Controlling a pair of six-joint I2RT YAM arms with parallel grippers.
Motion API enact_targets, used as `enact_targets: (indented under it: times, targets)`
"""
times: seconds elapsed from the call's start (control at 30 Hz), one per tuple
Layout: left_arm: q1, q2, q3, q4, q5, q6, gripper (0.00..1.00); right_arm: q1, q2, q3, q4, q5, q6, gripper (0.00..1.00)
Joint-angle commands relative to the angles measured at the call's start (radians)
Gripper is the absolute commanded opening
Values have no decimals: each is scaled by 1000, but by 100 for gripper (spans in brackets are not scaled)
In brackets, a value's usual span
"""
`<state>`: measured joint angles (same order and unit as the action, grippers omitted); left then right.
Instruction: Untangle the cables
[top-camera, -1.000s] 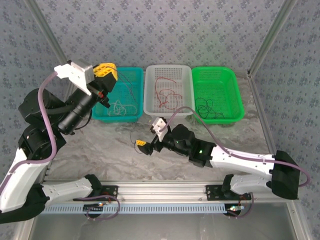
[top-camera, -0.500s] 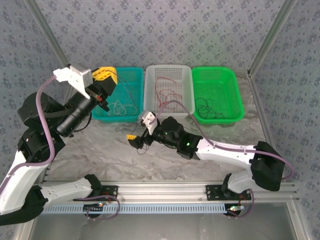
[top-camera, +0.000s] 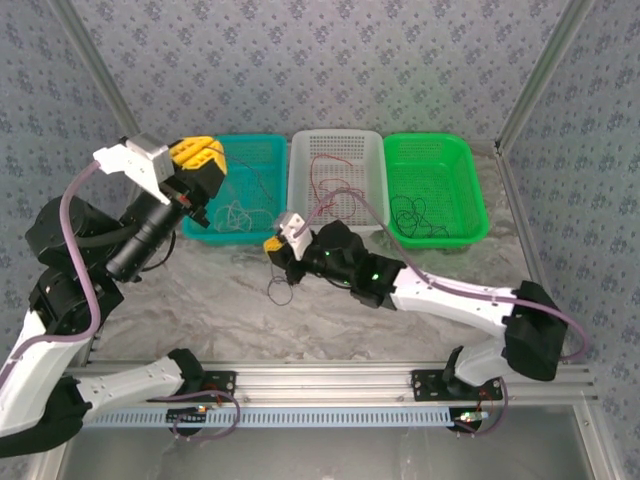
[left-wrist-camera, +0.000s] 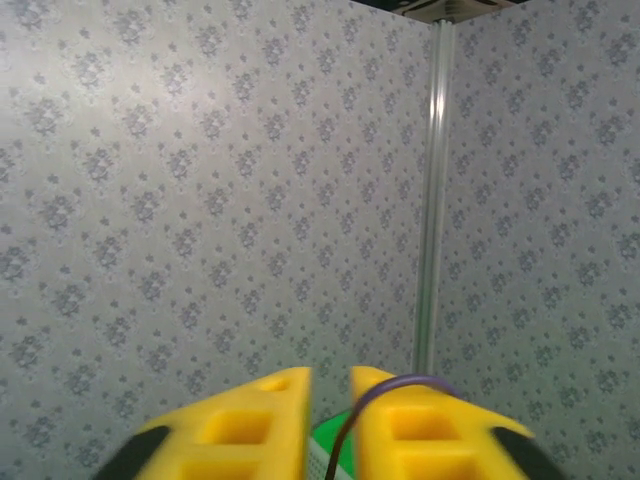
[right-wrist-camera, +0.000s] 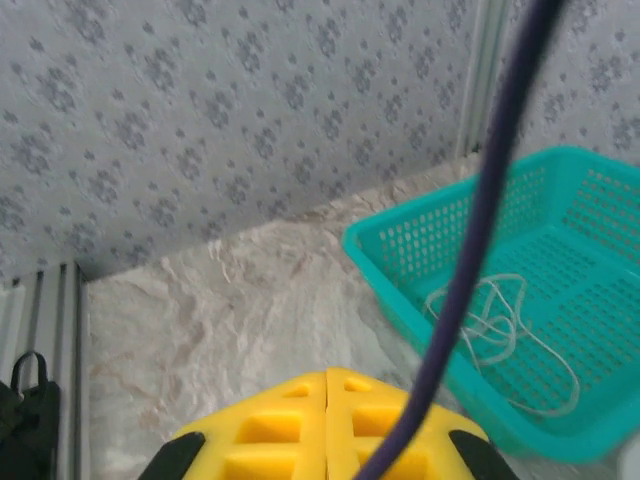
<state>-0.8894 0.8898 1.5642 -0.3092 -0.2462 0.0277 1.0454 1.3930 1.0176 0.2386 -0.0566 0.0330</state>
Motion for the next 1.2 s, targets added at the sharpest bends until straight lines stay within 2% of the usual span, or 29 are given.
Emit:
enact_targets:
  times: [0.0,0.13,0.23,0.3,0.37,0.5,0.67,0.83,1.17]
  targets:
    - [10,-45,-42,52,-86,19,30,-54,-136,100,-249,16,-15,2]
    - [16,-58,-96,54,-125,19,64,-152,-164,416,-649,4,-65,0]
    - [18,-60,-141,57,-126,13,84,-241,-146,642,-829,-26,-59,0]
    - [20,-59,-169,59,-127,5,93,-291,-142,740,-893,-28,-40,0]
    - [22,-59,-191,62,-123,-1,98,-328,-137,821,-922,-41,-28,0]
    - [24,-53,-222,50,-117,-18,99,-383,-90,982,-1016,-18,-40,0]
    - [29,-56,-279,5,-124,-44,99,-521,-5,1103,-1127,65,-88,0]
    - [36,-81,-382,14,-125,-103,99,-689,76,1106,-1141,69,-84,0]
    - [39,-128,-554,5,-116,-204,99,-872,155,1055,-1100,71,-114,0]
